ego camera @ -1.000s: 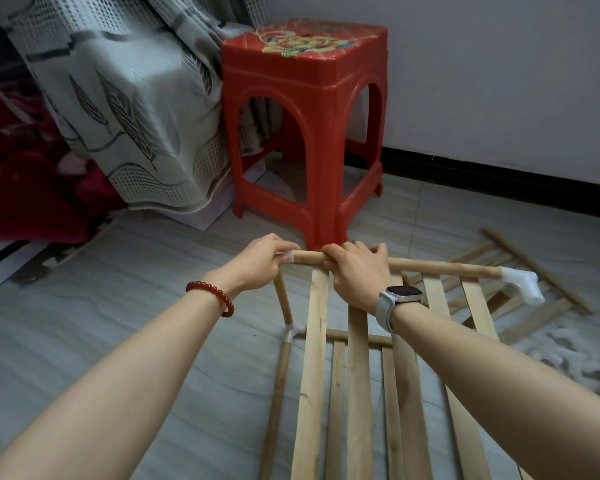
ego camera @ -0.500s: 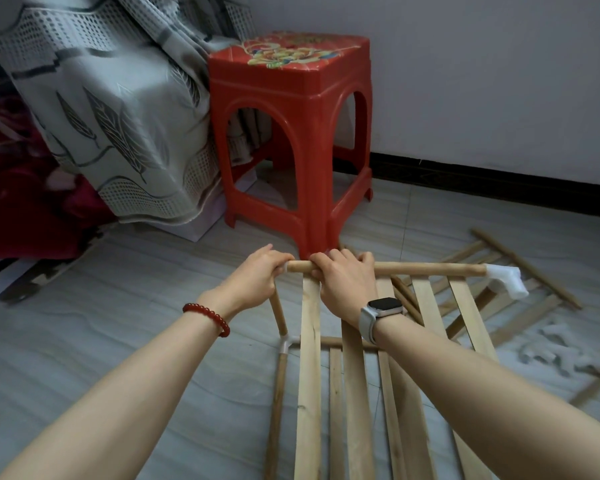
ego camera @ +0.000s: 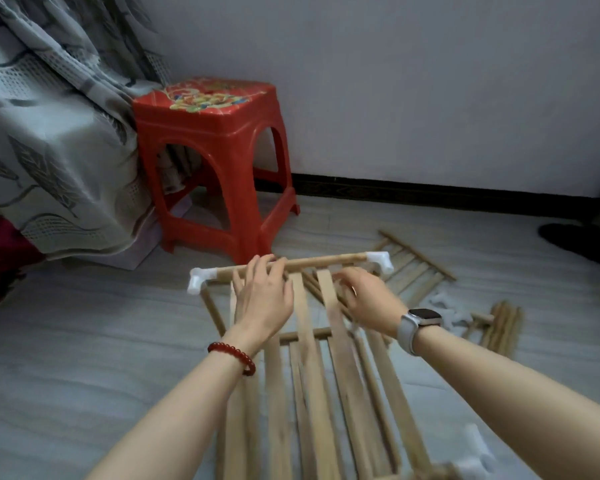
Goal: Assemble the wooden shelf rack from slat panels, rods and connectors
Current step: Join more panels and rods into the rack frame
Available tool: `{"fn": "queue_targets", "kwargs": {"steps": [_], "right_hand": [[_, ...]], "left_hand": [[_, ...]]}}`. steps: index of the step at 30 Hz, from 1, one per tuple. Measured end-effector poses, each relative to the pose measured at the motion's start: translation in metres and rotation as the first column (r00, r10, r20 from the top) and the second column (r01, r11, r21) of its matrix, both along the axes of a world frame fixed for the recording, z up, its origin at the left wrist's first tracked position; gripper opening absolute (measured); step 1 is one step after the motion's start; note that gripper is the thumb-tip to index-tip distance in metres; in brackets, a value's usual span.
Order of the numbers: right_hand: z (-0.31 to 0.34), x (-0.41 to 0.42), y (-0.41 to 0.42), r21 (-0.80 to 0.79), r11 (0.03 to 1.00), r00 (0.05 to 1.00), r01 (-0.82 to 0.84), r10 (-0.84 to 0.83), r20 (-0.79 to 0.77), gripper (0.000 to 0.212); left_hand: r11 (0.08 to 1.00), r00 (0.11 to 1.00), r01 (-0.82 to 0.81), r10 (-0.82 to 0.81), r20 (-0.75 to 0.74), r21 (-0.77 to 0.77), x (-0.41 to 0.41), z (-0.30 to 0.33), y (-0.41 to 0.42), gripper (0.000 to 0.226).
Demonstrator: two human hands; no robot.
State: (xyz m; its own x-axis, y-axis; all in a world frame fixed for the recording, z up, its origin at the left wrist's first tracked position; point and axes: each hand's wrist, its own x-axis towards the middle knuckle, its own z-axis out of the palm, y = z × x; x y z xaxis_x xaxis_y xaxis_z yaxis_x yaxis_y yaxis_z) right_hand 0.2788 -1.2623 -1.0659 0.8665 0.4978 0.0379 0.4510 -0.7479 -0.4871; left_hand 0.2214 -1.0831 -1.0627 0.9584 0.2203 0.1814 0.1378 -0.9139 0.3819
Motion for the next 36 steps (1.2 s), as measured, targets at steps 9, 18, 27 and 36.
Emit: {"fn": "queue_targets", "kwargs": {"steps": [9, 18, 27, 36], "right_hand": [[-0.067, -0.045, -0.222, -0.070, 0.770, 0.731, 0.635, -0.627, -0.268, 0.033], [-0.191, 0.000, -0.310, -0.301, 0.543, 0.409, 0.784, -0.817, -0.407, 0.038], [-0.253, 0.036, -0.307, -0.327, 0.323, 0.121, 0.888, -0.851, -0.511, 0.050], [-0.210, 0.034, -0.300, -0.138, 0.234, 0.101, 0.962, -0.779, -0.619, 0.042]], "left_hand": [[0.956, 0.948, 0.292, -0.294, -0.123, -0.037, 0.011, -0.005, -0.198, 0.055], [0.908, 0.997, 0.073, -0.065, -0.033, 0.414, 0.112, -0.047, -0.235, 0.085], [0.877, 0.998, 0.041, -0.008, -0.069, 0.478, 0.146, -0.076, -0.223, 0.079], [0.889, 0.961, 0.241, -0.164, -0.222, 0.389, 0.134, -0.058, -0.216, 0.049]]}}
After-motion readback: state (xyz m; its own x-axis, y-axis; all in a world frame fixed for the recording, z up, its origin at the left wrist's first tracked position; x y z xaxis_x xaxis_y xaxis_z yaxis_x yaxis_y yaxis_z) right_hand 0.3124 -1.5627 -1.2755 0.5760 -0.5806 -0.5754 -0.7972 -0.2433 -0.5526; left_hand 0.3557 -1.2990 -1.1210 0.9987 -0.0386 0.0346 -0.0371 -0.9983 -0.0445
